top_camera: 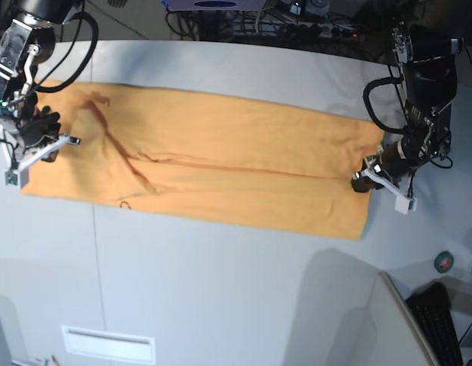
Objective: Layout the t-shirt on the table in an organized manner, then fold the t-shirt properly
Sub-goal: 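Lift the shirt end with the left gripper and fold it toward the right gripper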
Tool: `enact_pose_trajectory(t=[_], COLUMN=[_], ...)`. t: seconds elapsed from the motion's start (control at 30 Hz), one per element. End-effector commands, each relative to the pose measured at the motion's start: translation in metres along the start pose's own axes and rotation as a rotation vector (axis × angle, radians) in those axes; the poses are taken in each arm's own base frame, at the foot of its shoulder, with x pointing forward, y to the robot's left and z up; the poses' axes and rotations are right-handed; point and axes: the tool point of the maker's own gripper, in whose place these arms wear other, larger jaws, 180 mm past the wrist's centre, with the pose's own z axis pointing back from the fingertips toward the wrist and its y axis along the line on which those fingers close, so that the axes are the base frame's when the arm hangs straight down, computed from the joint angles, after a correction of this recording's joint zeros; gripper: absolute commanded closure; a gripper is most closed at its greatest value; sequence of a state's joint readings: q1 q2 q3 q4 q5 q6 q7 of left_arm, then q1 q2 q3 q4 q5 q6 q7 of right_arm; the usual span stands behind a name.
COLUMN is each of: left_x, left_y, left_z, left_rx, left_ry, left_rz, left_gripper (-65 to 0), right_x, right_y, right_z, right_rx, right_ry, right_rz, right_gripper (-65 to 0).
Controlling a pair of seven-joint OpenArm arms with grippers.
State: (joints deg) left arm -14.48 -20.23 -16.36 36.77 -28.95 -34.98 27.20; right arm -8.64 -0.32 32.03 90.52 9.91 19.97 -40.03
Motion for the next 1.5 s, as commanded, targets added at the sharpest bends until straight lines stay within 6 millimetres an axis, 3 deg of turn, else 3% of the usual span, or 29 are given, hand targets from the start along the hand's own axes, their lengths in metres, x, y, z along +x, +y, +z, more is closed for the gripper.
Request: enact_pose_trajectory(t=[0.0,0.17,0.33,0.43,0.6,0.7,0.93,1.07,1.27,1.47], left_x=[0.025,0.029,0.057,0.068,0.061,0.040,-0.010,-0.024,-0.035,-0.044], left_y=[0.012,0.030,0.021,-0.002,-0.062,-0.103,-0.157,-0.188,-0.209,-0.226], left_z=[0.010,0.025,0.045,0.064,0.078,0.069,0.039,0.025,0.004,-0.002], left_rx=[0.026,0.063,0.134,0.158,0.084,0.006,-0.073,-0.118,-0.136,-0.173], left_ry=[-0.045,-0.055,-0.138,-0.169,-0.175,-0.109,0.000,0.017,0.043,0.059], left_rz=[-0.026,-0.046,-0.157,-0.247,-0.354,-0.426,-0.487,-0.526,-0.519,-0.515], left_gripper=[0.0,0.0,0.0,0.0,0.0,0.0,0.0,0.0,0.0,0.0], right_x=[0.016,0.015,0.015,0.015,0.015,0.016,0.017,0.017,0.017,0.017], right_y=[-0.003,-0.003,-0.001,-0.002,-0.002,-0.002,-0.002,-0.002,-0.002,-0.002], right_z=[0.003,0.003,0.003,0.003,0.003,0.003,0.003,0.003,0.003,0.003], right_rx=[-0.004,-0.003,0.000,-0.002,-0.002,-0.002,-0.002,-0.002,-0.002,-0.003], right_ry=[-0.050,-0.048,-0.048,-0.048,-0.049,-0.051,-0.052,-0.052,-0.052,-0.053], right_rz=[0.010,0.011,0.012,0.010,0.010,0.010,0.010,0.010,0.010,0.011], right_gripper=[0.0,0.0,0.0,0.0,0.0,0.0,0.0,0.0,0.0,0.0])
